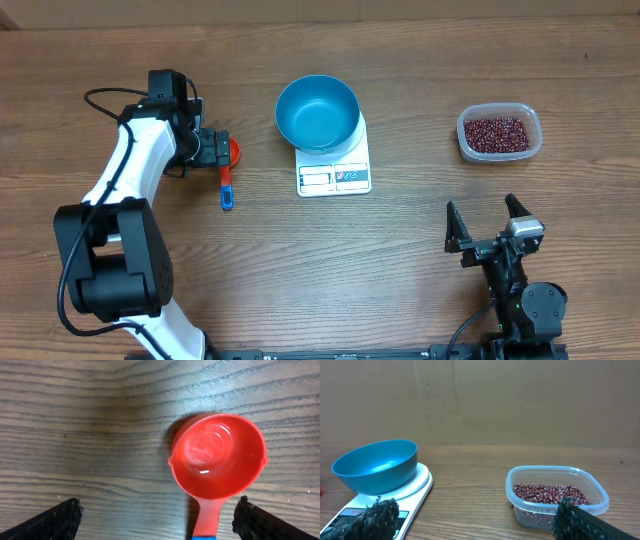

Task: Scoop item into bowl and weigh 150g on scale
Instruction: 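Lower the left gripper onto the red scoop's cup rim, then close the left gripper on the red scoop rim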

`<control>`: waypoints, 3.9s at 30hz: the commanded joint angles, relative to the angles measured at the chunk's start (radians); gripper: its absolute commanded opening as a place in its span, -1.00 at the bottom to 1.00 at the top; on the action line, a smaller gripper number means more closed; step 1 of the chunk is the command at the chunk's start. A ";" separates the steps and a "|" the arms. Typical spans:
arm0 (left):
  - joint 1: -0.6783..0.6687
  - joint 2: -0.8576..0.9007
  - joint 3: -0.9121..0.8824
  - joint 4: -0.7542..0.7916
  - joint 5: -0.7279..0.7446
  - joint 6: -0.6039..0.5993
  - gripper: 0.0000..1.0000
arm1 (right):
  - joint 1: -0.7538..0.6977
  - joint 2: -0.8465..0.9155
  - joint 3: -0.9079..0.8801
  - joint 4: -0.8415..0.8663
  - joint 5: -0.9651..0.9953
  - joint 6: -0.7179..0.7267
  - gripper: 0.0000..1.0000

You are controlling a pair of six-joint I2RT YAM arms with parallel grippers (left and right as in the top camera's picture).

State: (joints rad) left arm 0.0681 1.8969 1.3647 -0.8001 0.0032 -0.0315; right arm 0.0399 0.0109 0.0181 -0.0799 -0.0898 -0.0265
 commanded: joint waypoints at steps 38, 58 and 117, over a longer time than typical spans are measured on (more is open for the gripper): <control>0.005 0.095 0.012 0.093 -0.013 -0.028 0.99 | 0.006 -0.009 -0.010 0.003 -0.002 -0.005 1.00; 0.003 0.095 0.000 0.103 -0.011 -0.028 0.99 | 0.006 -0.008 -0.010 0.003 -0.002 -0.005 1.00; 0.003 0.137 -0.011 0.121 -0.014 -0.028 -0.28 | 0.006 -0.009 -0.010 0.003 -0.002 -0.005 1.00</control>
State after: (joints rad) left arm 0.0681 2.0190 1.3617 -0.6830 0.0025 -0.0547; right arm 0.0399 0.0109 0.0181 -0.0799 -0.0895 -0.0269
